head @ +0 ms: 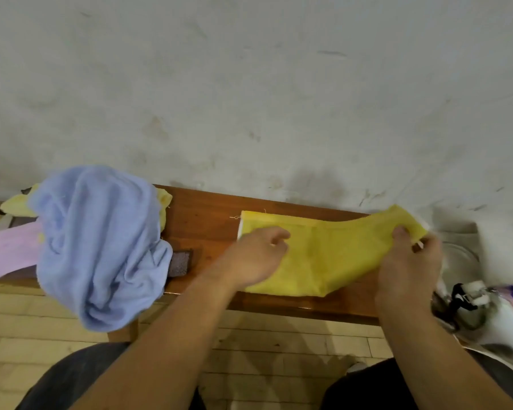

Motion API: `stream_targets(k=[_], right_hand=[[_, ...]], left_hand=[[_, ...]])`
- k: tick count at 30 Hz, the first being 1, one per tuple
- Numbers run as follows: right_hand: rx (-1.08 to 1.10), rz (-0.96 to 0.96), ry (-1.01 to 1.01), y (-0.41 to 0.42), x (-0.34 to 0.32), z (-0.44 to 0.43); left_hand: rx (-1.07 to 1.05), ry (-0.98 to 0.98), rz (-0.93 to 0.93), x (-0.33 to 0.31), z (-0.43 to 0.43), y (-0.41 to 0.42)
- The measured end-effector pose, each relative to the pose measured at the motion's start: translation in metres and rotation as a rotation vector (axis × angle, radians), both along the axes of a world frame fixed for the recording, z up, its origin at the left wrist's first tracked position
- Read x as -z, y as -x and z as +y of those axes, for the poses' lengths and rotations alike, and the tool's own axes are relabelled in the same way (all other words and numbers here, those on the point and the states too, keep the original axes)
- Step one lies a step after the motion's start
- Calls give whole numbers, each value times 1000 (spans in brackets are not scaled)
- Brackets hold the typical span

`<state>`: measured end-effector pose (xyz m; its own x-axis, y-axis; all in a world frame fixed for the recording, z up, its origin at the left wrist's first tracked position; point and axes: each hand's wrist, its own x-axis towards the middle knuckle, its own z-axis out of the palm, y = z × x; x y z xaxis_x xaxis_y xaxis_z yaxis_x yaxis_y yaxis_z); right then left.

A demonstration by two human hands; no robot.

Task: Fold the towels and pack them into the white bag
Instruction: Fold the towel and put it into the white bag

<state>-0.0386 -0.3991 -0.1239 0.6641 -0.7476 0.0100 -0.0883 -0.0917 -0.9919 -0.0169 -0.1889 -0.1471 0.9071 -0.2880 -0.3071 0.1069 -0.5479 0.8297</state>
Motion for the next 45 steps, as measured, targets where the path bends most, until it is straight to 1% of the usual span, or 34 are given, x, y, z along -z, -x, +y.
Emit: stream_targets(k=[2,3,5,7,9,11,12,17,20,22,25,26,27,29,31,35,38,40,42,43,44,45], right_hand=[[-155,-64,133,9,0,25],[-266,-72,193,13,5,38],[-558,-38,354,20,25,61],[-837,44,546,22,51,76],[-992,92,764,21,76,83],[-1043,81,894,20,87,86],[-1051,78,923,19,89,85],[-1101,107,891,17,83,78],[-1114,110,948,18,72,73],[-1010,123,883,17,60,65],[-762,196,621,5,50,46],[-720,246,559,0,50,39],[-716,302,529,-5,51,34],[-783,410,535,-9,55,26],[-844,480,540,-9,58,23],[-835,457,494,-7,63,21],[-753,469,400,-13,54,26],[-691,568,231,-23,48,28],[-638,645,-38,-33,47,29],[-637,654,-161,-36,46,28],[-648,651,-235,-38,44,28],[-669,650,-266,-37,41,29]], left_hand=[[-176,71,91,1,28,-12],[-249,119,142,3,38,-15],[-354,224,229,6,48,-18],[-401,270,271,9,49,-18],[-406,241,262,15,48,-17],[-408,192,217,20,47,-18],[-404,171,193,22,47,-19],[-364,13,90,25,40,-22],[-370,-21,69,26,38,-23],[-377,-20,79,27,39,-24],[-376,-8,92,29,41,-25],[-381,-1,94,29,42,-26],[-390,7,101,29,43,-26],[-411,27,108,30,44,-26],[-436,50,110,31,44,-27],[-452,49,112,34,44,-27],[-383,-93,48,36,45,-27],[-351,-176,1,38,45,-26],[-336,-231,-43,39,44,-26],[-328,-256,-68,39,44,-25],[-319,-281,-88,39,44,-25],[-307,-300,-104,39,45,-25]])
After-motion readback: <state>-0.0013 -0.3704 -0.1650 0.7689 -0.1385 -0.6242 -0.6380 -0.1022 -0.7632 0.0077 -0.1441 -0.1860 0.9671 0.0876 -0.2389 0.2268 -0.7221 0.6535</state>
